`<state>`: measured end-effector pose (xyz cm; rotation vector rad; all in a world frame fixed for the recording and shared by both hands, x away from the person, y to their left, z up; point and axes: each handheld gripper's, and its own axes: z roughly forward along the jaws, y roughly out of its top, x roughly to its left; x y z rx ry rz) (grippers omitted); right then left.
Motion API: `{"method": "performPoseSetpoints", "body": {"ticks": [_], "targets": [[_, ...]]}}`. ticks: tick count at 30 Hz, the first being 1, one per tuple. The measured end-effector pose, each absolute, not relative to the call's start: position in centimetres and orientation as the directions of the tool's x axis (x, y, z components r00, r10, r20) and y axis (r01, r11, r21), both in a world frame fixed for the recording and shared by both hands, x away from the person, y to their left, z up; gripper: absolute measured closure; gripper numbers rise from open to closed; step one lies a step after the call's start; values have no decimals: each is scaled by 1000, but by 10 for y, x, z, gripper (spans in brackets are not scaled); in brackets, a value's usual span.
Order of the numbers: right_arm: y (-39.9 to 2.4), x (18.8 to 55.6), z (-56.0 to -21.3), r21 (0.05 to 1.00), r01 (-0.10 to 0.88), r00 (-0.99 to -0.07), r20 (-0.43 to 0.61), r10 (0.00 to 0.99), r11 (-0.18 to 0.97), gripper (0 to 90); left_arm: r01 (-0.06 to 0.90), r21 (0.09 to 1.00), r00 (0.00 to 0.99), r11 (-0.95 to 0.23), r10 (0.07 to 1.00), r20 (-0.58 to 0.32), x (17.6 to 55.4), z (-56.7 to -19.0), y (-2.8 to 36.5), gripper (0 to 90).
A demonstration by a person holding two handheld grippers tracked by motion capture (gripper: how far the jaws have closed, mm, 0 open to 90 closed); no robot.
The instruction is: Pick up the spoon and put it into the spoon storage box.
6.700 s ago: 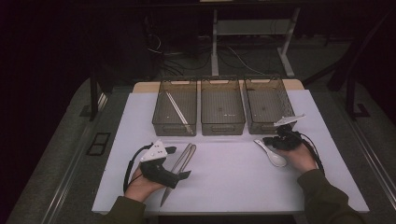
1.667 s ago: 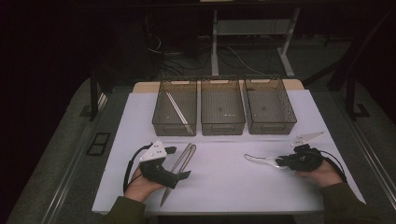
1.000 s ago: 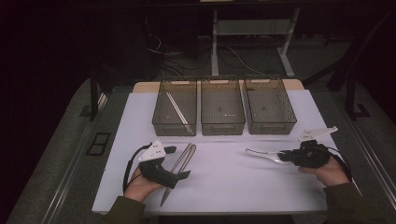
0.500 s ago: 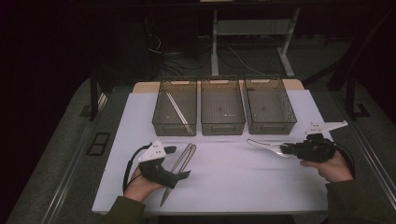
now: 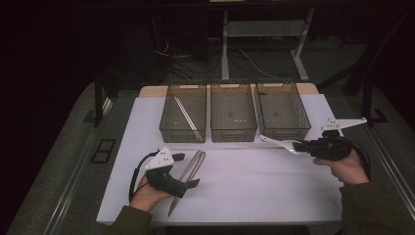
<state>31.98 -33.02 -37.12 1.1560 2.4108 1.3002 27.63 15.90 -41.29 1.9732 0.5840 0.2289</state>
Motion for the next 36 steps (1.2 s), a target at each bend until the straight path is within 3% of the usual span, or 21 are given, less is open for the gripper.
{"method": "performPoseSetpoints", "body": {"ticks": [36], "targets": [[-270, 396, -339, 812, 506, -680, 169, 713, 291, 818, 288, 894, 863, -345, 498, -86, 274, -410, 156, 0]]}}
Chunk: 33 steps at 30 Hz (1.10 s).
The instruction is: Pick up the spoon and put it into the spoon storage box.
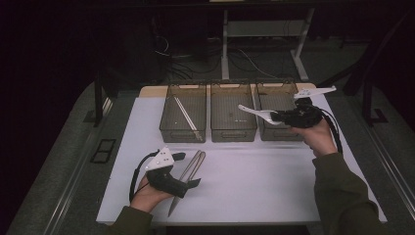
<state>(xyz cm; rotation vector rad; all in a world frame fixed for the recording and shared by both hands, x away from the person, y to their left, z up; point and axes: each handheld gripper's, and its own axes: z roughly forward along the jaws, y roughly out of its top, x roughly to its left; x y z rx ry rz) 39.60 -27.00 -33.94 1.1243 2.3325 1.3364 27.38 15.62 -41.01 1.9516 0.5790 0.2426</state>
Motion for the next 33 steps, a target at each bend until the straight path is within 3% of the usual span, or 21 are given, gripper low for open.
{"method": "performPoseSetpoints", "body": {"ticks": [17, 33], "targets": [[-209, 434, -354, 765, 531, -692, 141, 708, 365, 818, 287, 895, 865, -342, 494, -88, 273, -410, 157, 0], [-180, 444, -384, 666, 579, -691, 97, 716, 469, 809, 287, 895, 866, -340, 492, -90, 273, -410, 157, 0]]}}
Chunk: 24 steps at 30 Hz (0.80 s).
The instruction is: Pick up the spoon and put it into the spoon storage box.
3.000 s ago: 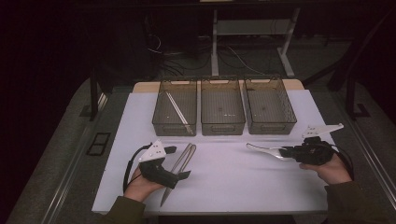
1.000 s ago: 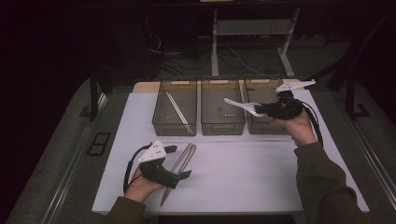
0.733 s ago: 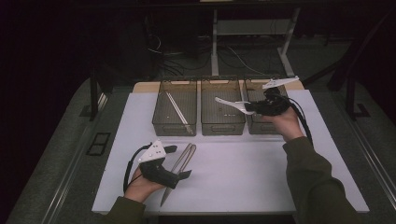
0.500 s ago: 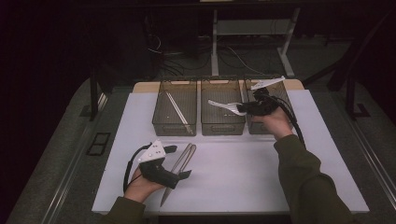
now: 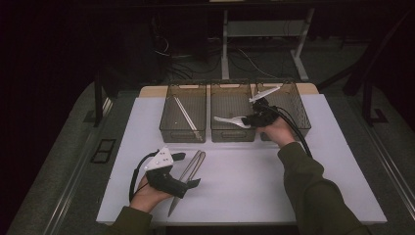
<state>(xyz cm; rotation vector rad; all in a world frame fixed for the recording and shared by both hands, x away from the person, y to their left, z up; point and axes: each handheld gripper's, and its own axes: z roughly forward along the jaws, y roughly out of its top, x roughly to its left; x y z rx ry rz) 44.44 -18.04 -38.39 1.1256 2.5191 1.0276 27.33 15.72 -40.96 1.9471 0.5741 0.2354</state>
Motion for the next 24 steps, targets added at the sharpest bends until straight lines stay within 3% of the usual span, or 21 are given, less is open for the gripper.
{"method": "performPoseSetpoints", "body": {"ticks": [12, 16, 24], "targets": [[-184, 441, -378, 699, 577, -698, 153, 700, 423, 674, 286, 895, 866, -342, 492, -89, 273, -409, 157, 0], [-189, 437, -372, 720, 578, -696, 189, 693, 384, 580, 288, 895, 865, -341, 494, -90, 273, -409, 157, 0], [-208, 423, -366, 754, 564, -691, 207, 693, 337, 473, 288, 893, 865, -345, 495, -88, 273, -410, 157, 0]]}}
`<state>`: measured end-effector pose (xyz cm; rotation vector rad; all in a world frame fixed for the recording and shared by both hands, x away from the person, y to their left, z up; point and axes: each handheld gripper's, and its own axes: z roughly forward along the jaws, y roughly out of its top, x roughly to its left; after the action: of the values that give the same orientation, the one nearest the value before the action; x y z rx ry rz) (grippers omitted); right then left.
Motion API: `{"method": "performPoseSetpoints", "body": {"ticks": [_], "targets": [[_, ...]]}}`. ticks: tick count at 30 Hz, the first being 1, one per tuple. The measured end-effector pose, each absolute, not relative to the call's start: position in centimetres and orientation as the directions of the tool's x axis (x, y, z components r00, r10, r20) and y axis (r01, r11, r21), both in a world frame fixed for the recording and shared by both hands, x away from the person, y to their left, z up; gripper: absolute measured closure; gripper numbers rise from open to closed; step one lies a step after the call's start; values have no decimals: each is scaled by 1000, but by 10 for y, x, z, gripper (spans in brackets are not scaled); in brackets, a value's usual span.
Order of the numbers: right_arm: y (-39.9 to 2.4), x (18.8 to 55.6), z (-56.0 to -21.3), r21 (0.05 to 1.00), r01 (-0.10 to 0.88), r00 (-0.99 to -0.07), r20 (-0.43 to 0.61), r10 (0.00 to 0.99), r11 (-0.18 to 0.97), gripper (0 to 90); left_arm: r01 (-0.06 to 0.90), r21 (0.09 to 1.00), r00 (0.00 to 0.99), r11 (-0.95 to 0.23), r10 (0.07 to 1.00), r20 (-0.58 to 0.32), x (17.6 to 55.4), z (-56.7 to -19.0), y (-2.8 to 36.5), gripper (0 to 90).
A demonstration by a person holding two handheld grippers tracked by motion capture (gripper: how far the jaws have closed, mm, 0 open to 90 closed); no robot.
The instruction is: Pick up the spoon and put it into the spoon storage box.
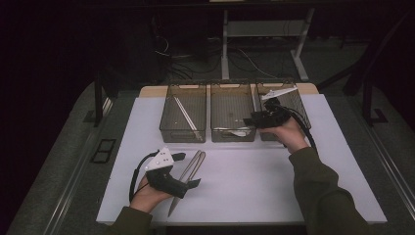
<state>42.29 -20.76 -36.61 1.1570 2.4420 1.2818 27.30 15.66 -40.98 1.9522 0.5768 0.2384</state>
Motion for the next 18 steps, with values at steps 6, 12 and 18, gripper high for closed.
{"method": "performPoseSetpoints", "body": {"ticks": [6, 12, 18], "targets": [[-220, 410, -363, 772, 548, -693, 203, 692, 322, 430, 291, 892, 863, -346, 497, -89, 273, -410, 157, 0], [-230, 392, -364, 792, 520, -708, 190, 681, 320, 411, 293, 892, 861, -345, 501, -89, 273, -410, 157, 0], [-244, 372, -366, 806, 503, -717, 187, 671, 313, 398, 295, 891, 859, -345, 505, -88, 273, -410, 157, 0]]}}
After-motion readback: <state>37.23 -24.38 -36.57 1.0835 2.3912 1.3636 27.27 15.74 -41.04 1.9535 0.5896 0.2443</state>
